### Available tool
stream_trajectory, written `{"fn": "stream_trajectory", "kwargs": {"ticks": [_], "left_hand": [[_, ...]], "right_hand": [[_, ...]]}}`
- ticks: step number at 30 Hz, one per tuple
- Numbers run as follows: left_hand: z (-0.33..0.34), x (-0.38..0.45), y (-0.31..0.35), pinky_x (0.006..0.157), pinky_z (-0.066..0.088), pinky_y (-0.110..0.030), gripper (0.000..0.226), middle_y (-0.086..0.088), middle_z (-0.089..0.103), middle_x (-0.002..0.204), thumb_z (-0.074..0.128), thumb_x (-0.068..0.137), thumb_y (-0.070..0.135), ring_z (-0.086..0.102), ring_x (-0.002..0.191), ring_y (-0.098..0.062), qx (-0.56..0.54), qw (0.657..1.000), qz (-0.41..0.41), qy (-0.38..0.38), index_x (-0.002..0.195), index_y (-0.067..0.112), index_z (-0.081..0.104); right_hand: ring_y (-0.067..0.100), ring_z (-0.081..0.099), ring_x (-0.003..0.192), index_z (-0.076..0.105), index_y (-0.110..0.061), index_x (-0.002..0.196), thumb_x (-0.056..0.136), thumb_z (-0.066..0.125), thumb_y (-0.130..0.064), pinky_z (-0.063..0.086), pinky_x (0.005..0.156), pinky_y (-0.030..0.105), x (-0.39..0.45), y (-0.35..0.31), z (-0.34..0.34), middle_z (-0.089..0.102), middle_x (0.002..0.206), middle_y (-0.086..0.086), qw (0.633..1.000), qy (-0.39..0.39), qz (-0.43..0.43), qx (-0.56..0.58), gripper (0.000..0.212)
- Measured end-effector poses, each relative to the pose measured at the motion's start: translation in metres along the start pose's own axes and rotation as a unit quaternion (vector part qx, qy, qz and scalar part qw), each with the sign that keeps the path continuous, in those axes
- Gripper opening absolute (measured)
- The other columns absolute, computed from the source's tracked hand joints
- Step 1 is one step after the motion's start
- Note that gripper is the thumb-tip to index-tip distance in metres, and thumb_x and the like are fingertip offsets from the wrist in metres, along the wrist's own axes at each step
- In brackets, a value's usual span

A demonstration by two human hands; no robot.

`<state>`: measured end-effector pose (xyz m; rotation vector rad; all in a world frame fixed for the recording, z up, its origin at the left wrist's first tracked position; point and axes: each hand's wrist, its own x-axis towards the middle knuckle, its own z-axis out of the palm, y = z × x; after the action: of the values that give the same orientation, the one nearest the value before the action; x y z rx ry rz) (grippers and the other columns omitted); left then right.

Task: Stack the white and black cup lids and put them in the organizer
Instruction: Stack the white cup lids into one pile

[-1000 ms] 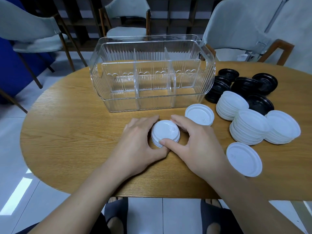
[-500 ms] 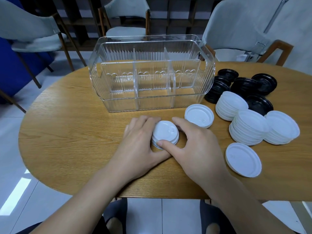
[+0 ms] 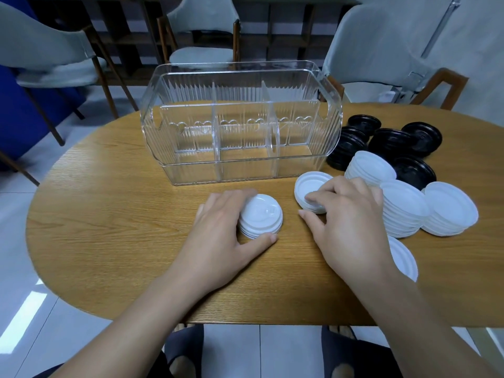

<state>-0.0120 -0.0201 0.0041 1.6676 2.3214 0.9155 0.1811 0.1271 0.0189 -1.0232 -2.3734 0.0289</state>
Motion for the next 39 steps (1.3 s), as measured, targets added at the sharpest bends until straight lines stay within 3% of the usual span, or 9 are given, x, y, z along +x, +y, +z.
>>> {"fn": "stream_trajectory", "kwargs": {"ticks": [3, 10, 20, 27, 32, 34, 39], "left_hand": [[0.0, 0.0, 0.0, 0.118, 0.04, -0.041, 0.077, 0.023, 0.058, 0.147, 0.078, 0.091, 0.072, 0.048, 0.139, -0.01, 0.005, 1.0, 0.003, -0.001, 0.155, 0.038, 0.051], [0.0, 0.0, 0.0, 0.117, 0.037, -0.038, 0.079, 0.021, 0.059, 0.149, 0.077, 0.092, 0.072, 0.048, 0.141, -0.011, 0.014, 1.0, 0.006, -0.001, 0.157, 0.038, 0.05], [0.0, -0.001, -0.002, 0.121, 0.038, -0.038, 0.081, 0.021, 0.059, 0.151, 0.077, 0.092, 0.071, 0.049, 0.142, -0.011, 0.007, 1.0, 0.009, 0.0, 0.159, 0.036, 0.051], [-0.001, 0.0, -0.003, 0.121, 0.043, -0.046, 0.082, 0.02, 0.061, 0.15, 0.076, 0.09, 0.073, 0.051, 0.141, -0.012, -0.006, 1.0, 0.008, -0.001, 0.159, 0.035, 0.053], [-0.004, 0.0, 0.0, 0.124, 0.042, -0.046, 0.093, 0.023, 0.058, 0.152, 0.073, 0.084, 0.081, 0.049, 0.144, -0.007, -0.034, 0.999, 0.003, 0.017, 0.161, 0.036, 0.05], [-0.009, 0.001, 0.003, 0.125, 0.04, -0.044, 0.092, 0.024, 0.056, 0.154, 0.077, 0.085, 0.077, 0.049, 0.147, -0.005, -0.047, 0.998, 0.009, 0.038, 0.163, 0.036, 0.049], [-0.018, 0.003, 0.008, 0.126, 0.039, -0.047, 0.085, 0.021, 0.058, 0.159, 0.089, 0.095, 0.032, 0.053, 0.15, -0.008, -0.083, 0.992, 0.067, 0.065, 0.168, 0.033, 0.045]], "right_hand": [[0.023, 0.06, 0.1, 0.084, -0.023, 0.091, 0.09, 0.09, -0.025, 0.024, 0.093, 0.035, -0.001, -0.002, 0.0, 0.068, 0.095, -0.009, 1.0, -0.001, -0.008, 0.003, 0.006], [0.022, 0.06, 0.099, 0.078, -0.024, 0.087, 0.089, 0.089, -0.026, 0.027, 0.095, 0.036, -0.001, -0.005, -0.001, 0.067, 0.092, -0.01, 1.0, -0.013, 0.011, 0.019, 0.011], [0.01, 0.054, 0.096, 0.076, -0.034, 0.079, 0.089, 0.082, -0.053, 0.022, 0.094, 0.029, 0.001, -0.005, -0.009, 0.065, 0.088, -0.019, 0.989, -0.028, 0.068, 0.125, 0.023], [0.013, 0.055, 0.097, 0.081, -0.029, 0.087, 0.098, 0.08, -0.035, 0.029, 0.094, 0.032, 0.001, -0.004, -0.017, 0.067, 0.096, -0.013, 0.988, 0.013, 0.064, 0.139, 0.012], [0.012, 0.058, 0.097, 0.08, -0.021, 0.095, 0.102, 0.077, -0.027, 0.045, 0.087, 0.029, 0.002, -0.012, -0.024, 0.068, 0.099, -0.011, 0.976, 0.064, 0.041, 0.206, 0.01], [0.012, 0.06, 0.094, 0.079, -0.024, 0.096, 0.105, 0.074, -0.026, 0.045, 0.083, 0.024, 0.001, -0.018, -0.031, 0.067, 0.095, -0.014, 0.963, 0.063, 0.041, 0.26, 0.011], [0.015, 0.063, 0.081, 0.077, -0.025, 0.097, 0.109, 0.066, -0.025, 0.049, 0.075, 0.02, 0.001, -0.031, -0.04, 0.071, 0.086, -0.004, 0.887, -0.008, 0.098, 0.451, 0.016]]}}
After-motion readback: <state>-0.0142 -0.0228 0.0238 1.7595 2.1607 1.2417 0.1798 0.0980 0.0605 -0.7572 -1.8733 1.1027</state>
